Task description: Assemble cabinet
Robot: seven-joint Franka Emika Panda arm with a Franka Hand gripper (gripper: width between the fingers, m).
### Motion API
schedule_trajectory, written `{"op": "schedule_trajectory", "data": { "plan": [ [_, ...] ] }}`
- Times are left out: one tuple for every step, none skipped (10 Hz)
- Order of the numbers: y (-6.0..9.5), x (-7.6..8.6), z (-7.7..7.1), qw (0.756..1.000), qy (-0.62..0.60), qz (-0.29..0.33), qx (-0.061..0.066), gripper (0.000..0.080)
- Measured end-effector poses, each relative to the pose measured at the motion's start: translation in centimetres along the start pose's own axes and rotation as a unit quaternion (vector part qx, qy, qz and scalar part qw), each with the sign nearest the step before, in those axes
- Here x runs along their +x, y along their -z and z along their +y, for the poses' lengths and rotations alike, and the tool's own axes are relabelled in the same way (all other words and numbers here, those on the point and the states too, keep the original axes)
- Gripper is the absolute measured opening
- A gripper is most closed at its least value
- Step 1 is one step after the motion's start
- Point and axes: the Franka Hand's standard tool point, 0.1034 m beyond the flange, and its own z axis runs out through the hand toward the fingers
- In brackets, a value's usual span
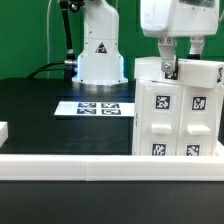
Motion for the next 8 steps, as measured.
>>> {"op": "schedule_trajectory", "data": {
  "plan": [
    [0.00,-0.01,0.01,1.000,-0.004,-0.001,-0.001,0.0797],
    [0.02,0.00,0.06,1.000,-0.006,-0.001,-0.002,0.0675],
    [0.04,0.00,0.10,1.000,-0.009,0.000,-0.003,0.0554],
    [0.03,-0.01,0.10,1.000,-0.010,0.000,-0.003,0.0554],
    [0.03,-0.01,0.11,0.999,-0.032,0.000,-0.003,0.0558],
    [0.03,-0.04,0.13,0.999,-0.032,0.000,-0.003,0.0558],
    [0.03,-0.04,0.13,0.997,-0.079,0.000,-0.002,0.0558],
    [0.02,-0.04,0.13,0.992,-0.125,0.000,-0.002,0.0558]
  ]
}}
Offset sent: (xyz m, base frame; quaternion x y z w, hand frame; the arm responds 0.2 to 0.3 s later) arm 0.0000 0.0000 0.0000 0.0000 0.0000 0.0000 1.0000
